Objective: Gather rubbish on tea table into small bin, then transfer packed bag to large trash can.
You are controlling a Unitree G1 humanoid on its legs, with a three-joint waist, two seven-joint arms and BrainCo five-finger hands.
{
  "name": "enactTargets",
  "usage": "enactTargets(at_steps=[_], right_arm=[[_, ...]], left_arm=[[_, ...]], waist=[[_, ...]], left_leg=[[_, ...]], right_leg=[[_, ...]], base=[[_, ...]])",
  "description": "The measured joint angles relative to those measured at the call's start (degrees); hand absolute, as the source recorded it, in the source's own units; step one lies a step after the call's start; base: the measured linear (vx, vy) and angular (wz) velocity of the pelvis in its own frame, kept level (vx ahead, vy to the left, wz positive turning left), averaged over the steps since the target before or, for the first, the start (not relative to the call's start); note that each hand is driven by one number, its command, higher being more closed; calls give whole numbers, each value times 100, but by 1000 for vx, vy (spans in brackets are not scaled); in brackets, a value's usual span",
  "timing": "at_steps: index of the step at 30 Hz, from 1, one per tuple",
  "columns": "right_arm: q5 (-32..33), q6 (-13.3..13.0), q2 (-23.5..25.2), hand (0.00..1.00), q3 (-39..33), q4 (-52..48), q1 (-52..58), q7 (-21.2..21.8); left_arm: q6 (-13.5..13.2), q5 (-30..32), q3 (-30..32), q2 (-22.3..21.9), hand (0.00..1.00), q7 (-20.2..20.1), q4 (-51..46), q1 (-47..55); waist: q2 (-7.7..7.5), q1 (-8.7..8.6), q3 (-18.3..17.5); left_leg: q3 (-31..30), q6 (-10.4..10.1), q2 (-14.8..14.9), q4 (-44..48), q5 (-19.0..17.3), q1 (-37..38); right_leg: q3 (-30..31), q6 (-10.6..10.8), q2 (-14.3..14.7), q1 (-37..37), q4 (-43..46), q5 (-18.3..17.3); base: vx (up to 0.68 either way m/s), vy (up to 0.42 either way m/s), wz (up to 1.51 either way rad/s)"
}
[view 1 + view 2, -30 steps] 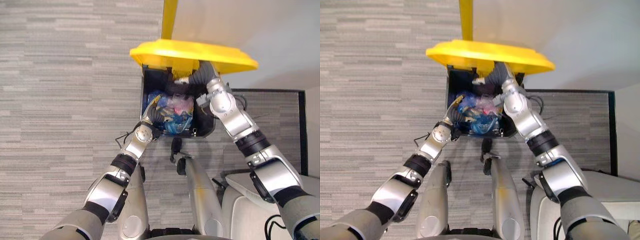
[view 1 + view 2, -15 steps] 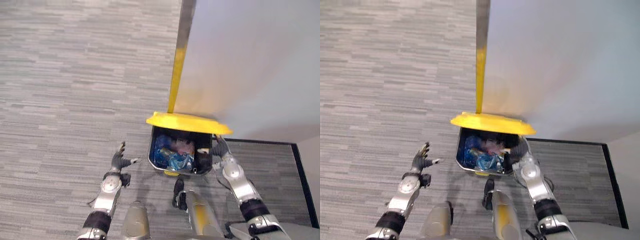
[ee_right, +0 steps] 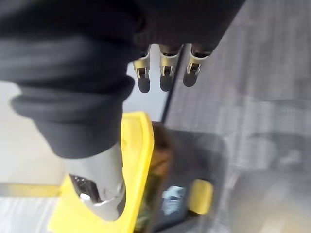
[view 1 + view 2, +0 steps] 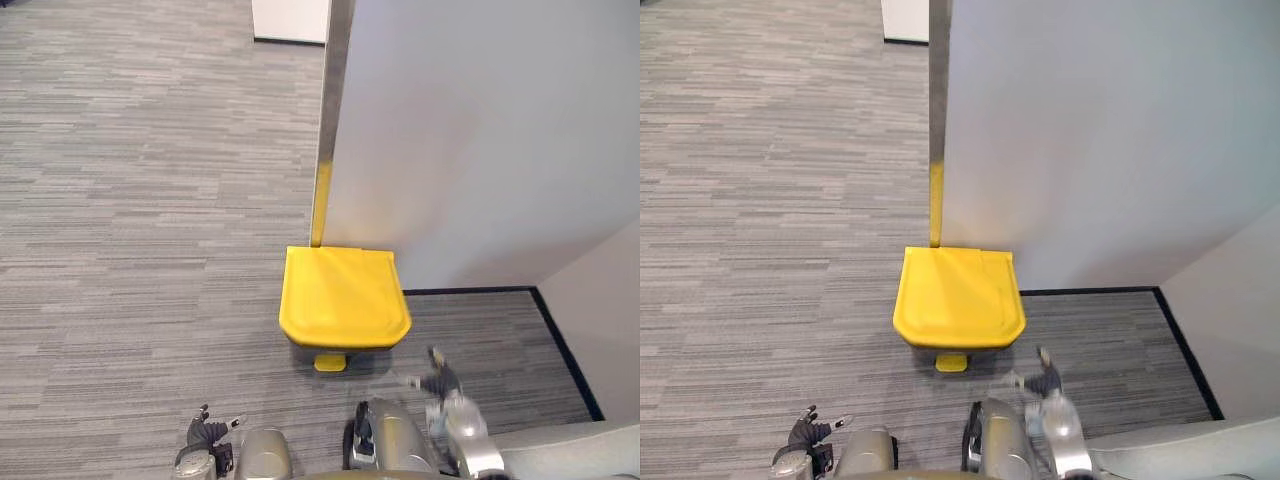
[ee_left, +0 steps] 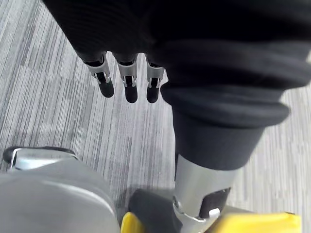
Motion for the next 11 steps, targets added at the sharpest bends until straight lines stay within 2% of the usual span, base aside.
enactTargets(at_steps=[1, 2, 4, 5, 6, 8, 11], right_arm=[[101, 25, 36, 0, -169, 249, 23, -17], [159, 25, 29, 0, -243, 323, 24, -31], [323, 11, 52, 0, -575, 443, 43, -128], [439, 9, -24, 0, -644, 579, -27, -134], [489, 24, -61, 0, -784, 666, -37, -125], [531, 34, -45, 0, -869, 845, 54, -138], [542, 26, -57, 0, -1014, 987, -9, -137]], left_arm=[[10, 1, 121, -50, 0, 0, -2, -18], [26, 1, 215, -104, 0, 0, 12, -23], [36, 1, 328, -318, 0, 1, 23, -24], [35, 1, 327, -465, 0, 1, 55, -65], [42, 1, 288, -611, 0, -14, 140, -165], [34, 15, 189, -645, 0, -14, 136, -200], [36, 21, 191, -594, 0, -11, 137, -201]], waist=[[-71, 6, -135], [-34, 10, -197], [91, 140, -535], [200, 126, -563], [285, 104, -593], [323, 87, -656], [269, 48, -781]], left_leg=[[55, -124, 77, -49, 71, -174], [90, -153, 73, -174, 111, -219], [279, -152, 104, -840, 477, -241], [289, -208, 106, -1050, 712, -239], [290, -275, 138, -1213, 846, -167], [280, -366, 162, -1515, 1089, 95], [296, -330, 95, -1941, 1331, 263]], right_leg=[[-47, 241, 74, 357, -815, -460], [-100, 281, 110, 443, -1168, -590], [-132, 71, 294, 632, -2515, -754], [-131, -40, 361, 786, -3126, -814], [-177, -67, 412, 850, -3307, -679], [-276, -92, 442, 1068, -3493, -599], [-294, -45, 446, 1154, -3831, -444]], base=[[-180, -157, -40], [-183, -133, -60], [-83, -107, -77], [-59, -144, -57], [-50, -112, -17], [-13, -47, 15], [-16, -4, 6]])
